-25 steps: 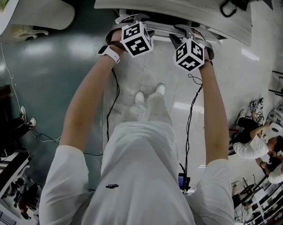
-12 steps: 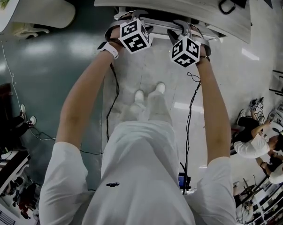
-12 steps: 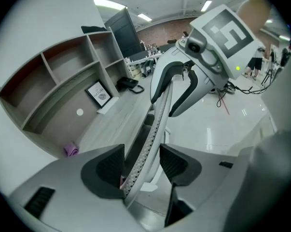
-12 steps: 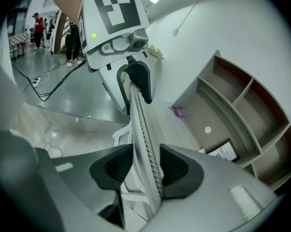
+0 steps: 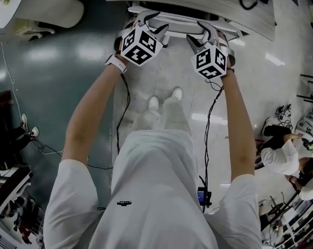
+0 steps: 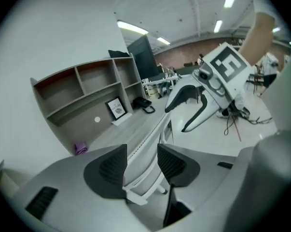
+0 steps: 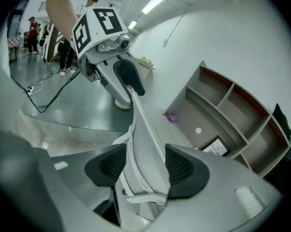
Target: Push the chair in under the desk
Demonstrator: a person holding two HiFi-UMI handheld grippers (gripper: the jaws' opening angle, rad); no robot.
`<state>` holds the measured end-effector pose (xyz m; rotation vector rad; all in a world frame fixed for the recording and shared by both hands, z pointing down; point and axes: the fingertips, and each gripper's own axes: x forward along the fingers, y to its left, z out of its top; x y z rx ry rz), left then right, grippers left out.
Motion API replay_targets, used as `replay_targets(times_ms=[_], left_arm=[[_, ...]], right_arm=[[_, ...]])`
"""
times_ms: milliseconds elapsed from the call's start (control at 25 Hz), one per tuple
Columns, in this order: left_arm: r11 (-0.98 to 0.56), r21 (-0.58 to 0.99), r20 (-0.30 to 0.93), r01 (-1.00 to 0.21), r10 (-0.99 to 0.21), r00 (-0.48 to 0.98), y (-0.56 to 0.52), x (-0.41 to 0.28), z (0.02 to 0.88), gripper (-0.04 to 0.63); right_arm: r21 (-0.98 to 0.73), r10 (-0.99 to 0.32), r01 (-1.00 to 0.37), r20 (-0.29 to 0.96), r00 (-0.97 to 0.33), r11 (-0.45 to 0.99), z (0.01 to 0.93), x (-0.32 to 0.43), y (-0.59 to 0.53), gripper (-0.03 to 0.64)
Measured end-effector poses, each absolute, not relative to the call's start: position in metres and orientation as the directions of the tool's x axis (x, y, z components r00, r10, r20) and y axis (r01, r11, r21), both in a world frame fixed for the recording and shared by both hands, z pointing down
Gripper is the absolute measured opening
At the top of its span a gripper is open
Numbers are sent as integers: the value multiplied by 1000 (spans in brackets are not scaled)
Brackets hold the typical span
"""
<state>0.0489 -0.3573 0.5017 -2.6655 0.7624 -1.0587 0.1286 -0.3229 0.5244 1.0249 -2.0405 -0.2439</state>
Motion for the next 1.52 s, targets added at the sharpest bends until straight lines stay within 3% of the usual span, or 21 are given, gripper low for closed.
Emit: replay_targets(times_ms=[240,560,760,1520], left_arm=[[-835,-253,523,-488,-543,657,-313,36,478,155],[-798,-170,473,-578,-581,663,-253,15,461,38],[-780,-125,445,-614,-597,668,-220,1,446,15],[-717,83,389,-692,-616,685,-112,-71,421,6]], right_arm=[[505,-774,-613,551,-313,608,508,130,-277,250],[457,-791,-690,542,-285,562,490,127,-216,153],[463,-835,-736,490,-251,493,470,128,-182,15],[138,-897,-938,363,-252,319,393,98,-69,14]])
